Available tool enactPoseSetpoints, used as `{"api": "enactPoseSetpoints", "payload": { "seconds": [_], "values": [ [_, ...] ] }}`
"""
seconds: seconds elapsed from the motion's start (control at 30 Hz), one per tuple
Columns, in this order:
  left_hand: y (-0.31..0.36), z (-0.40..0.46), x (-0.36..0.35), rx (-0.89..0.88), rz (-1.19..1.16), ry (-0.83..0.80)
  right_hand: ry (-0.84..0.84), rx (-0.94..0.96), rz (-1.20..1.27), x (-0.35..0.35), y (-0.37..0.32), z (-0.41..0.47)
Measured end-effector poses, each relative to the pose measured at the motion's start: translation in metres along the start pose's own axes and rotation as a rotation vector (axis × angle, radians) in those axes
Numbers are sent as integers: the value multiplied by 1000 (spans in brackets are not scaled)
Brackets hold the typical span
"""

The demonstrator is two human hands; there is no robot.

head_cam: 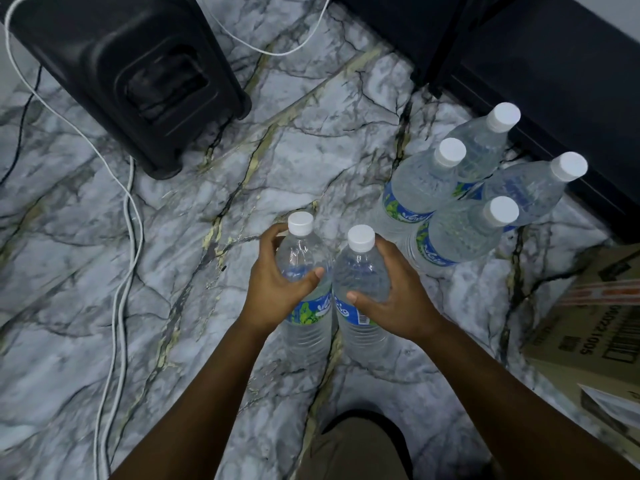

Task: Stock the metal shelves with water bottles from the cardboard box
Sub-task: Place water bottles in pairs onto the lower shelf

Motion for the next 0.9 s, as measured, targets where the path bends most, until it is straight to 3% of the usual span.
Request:
{"api": "enactPoseSetpoints", "payload": {
  "seconds": [0.3,0.57,0.73,0.9],
  "values": [
    [-1,-11,-8,-4,-11,43,102,40,15,9,-6,9],
    [-4,-10,-3,-18,50,2,-24,-58,90,10,7,5],
    [-14,-8,-8,-11,36,14,116,-99,136,7,22,3],
    [-11,-2,-23,-23,23,-77,233,-74,189,9,16,6]
  ]
}}
Point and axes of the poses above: each hand's wrist, its own z-axis towards the middle knuckle, its own x-axis out of the back of the hand, y = z × x, the point moved 6 cm from there along z, towards the middle knuckle, and after that the axes turned 1 degree about -x, right-handed, at the moved point
